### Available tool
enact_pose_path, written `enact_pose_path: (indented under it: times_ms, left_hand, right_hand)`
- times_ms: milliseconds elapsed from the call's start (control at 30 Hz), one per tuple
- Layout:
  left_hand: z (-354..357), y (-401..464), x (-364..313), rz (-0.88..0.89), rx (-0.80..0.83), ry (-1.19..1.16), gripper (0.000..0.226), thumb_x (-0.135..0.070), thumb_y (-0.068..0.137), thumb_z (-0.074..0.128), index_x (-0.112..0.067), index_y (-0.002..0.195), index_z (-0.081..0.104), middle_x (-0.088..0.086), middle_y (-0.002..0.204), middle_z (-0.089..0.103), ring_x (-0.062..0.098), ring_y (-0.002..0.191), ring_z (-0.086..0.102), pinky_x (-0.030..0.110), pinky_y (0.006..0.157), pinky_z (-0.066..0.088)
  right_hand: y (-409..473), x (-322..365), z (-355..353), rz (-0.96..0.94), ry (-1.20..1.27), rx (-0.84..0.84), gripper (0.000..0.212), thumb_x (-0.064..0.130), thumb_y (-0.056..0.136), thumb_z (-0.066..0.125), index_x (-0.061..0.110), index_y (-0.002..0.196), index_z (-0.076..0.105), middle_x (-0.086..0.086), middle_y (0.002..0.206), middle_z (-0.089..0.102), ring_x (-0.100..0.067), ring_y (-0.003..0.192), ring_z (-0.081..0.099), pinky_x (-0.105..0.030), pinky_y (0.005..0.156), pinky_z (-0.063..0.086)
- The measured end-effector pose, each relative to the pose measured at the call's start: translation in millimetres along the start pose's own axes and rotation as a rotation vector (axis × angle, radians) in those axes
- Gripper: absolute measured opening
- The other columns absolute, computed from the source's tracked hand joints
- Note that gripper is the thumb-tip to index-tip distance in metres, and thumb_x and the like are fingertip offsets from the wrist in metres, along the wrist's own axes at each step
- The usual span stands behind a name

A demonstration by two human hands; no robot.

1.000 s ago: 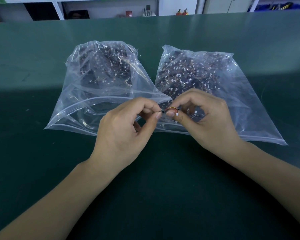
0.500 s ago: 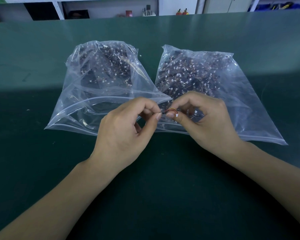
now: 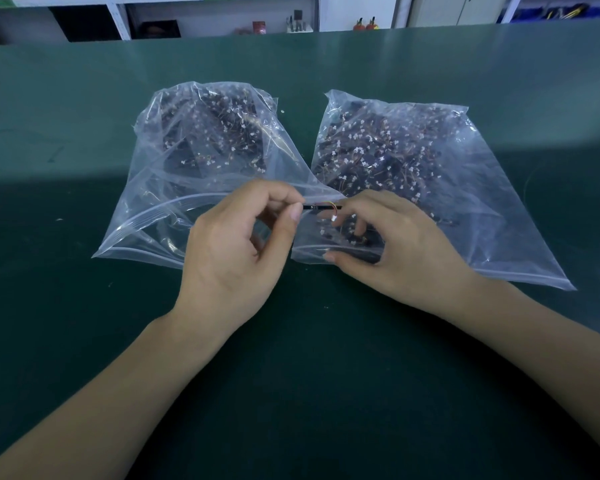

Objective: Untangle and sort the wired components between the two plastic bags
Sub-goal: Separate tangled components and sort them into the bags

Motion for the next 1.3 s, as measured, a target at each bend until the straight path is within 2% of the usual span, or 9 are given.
enact_pose_path:
  times_ms: [167, 300, 367, 633, 800, 933, 1100, 1233, 1300]
  left_hand:
    - [8, -3, -4, 0.094, 0.121, 0.044, 0.010, -0.010, 0.096, 0.072, -0.020, 0.097, 0.072, -0.015, 0.087, 0.065, 0.012, 0.079, 0.066, 0.019, 0.065, 0.048]
    - [9, -3, 2, 0.094, 0.155, 0.154, 0.009, -0.015, 0.096, 0.074, -0.024, 0.096, 0.072, -0.016, 0.088, 0.065, 0.011, 0.074, 0.063, 0.037, 0.063, 0.053]
    - [8, -2, 4, 0.088, 0.139, 0.220, 0.008, -0.018, 0.094, 0.074, -0.025, 0.092, 0.072, -0.015, 0.084, 0.061, 0.011, 0.069, 0.057, 0.039, 0.059, 0.051]
    - [16, -2, -9, 0.102, 0.222, 0.368, 0.024, -0.014, 0.081, 0.081, -0.026, 0.079, 0.061, -0.010, 0.072, 0.048, 0.012, 0.061, 0.045, 0.026, 0.049, 0.037]
    - [22, -4, -11, 0.142, 0.275, 0.402, 0.018, -0.016, 0.082, 0.082, -0.025, 0.077, 0.067, -0.016, 0.070, 0.036, 0.013, 0.056, 0.045, 0.025, 0.049, 0.036]
    - [25, -5, -11, 0.197, 0.310, 0.474, 0.007, -0.028, 0.092, 0.078, -0.029, 0.086, 0.077, -0.013, 0.069, 0.055, 0.021, 0.058, 0.061, 0.028, 0.049, 0.040]
    - [28, -7, -11, 0.204, 0.400, 0.575, 0.036, -0.049, 0.105, 0.043, -0.039, 0.105, 0.078, -0.011, 0.080, 0.072, 0.022, 0.071, 0.071, 0.033, 0.055, 0.050]
    - [26, -7, -11, 0.159, 0.358, 0.532, 0.028, -0.047, 0.105, 0.050, -0.039, 0.102, 0.076, -0.013, 0.074, 0.069, 0.022, 0.069, 0.069, 0.033, 0.057, 0.048]
    - [20, -5, -11, 0.109, 0.250, 0.465, 0.019, -0.040, 0.100, 0.062, -0.030, 0.088, 0.072, -0.015, 0.058, 0.049, 0.021, 0.055, 0.057, 0.029, 0.055, 0.039]
  right_hand:
    - [-1, -3, -6, 0.024, 0.071, -0.089, 0.020, 0.011, 0.093, 0.075, 0.020, 0.111, 0.074, 0.013, 0.096, 0.067, -0.009, 0.081, 0.060, -0.042, 0.072, 0.056]
    - [-1, -2, -6, 0.037, 0.093, -0.100, 0.016, 0.011, 0.095, 0.078, 0.019, 0.109, 0.075, 0.011, 0.095, 0.070, -0.013, 0.080, 0.062, -0.042, 0.071, 0.055]
    - [-1, 0, -7, 0.025, 0.090, -0.095, 0.016, 0.009, 0.094, 0.079, 0.018, 0.107, 0.075, 0.011, 0.095, 0.070, -0.011, 0.080, 0.062, -0.041, 0.070, 0.055]
    - [-2, 3, -7, 0.009, 0.090, -0.097, 0.014, 0.005, 0.093, 0.080, 0.012, 0.104, 0.076, 0.011, 0.096, 0.069, -0.003, 0.083, 0.060, -0.038, 0.073, 0.056]
    - [-1, 2, -6, 0.017, 0.076, -0.081, 0.013, 0.008, 0.094, 0.080, 0.014, 0.105, 0.077, 0.012, 0.094, 0.070, -0.006, 0.082, 0.060, -0.038, 0.074, 0.055]
    - [-2, 1, -4, 0.027, 0.069, -0.051, 0.012, 0.011, 0.094, 0.080, 0.016, 0.104, 0.077, 0.013, 0.093, 0.069, -0.003, 0.083, 0.057, -0.034, 0.074, 0.054]
    - [-1, 1, -1, 0.036, 0.044, 0.017, 0.014, 0.011, 0.092, 0.079, 0.021, 0.102, 0.077, 0.014, 0.095, 0.066, -0.005, 0.082, 0.056, -0.038, 0.075, 0.054]
    - [-1, 1, -1, 0.036, 0.012, 0.050, 0.023, 0.012, 0.085, 0.079, 0.023, 0.106, 0.076, 0.010, 0.101, 0.065, 0.001, 0.084, 0.052, -0.029, 0.081, 0.051]
    - [-1, 0, 0, 0.051, -0.001, 0.062, 0.025, 0.016, 0.085, 0.080, 0.023, 0.108, 0.075, 0.010, 0.102, 0.064, 0.000, 0.084, 0.051, -0.027, 0.081, 0.049]
Point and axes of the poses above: each hand's wrist, its own y-axis towards the middle knuckle, its own z-axis out of the palm, x = y × z, the point moved 4 cm from there along y, towards the middle knuckle
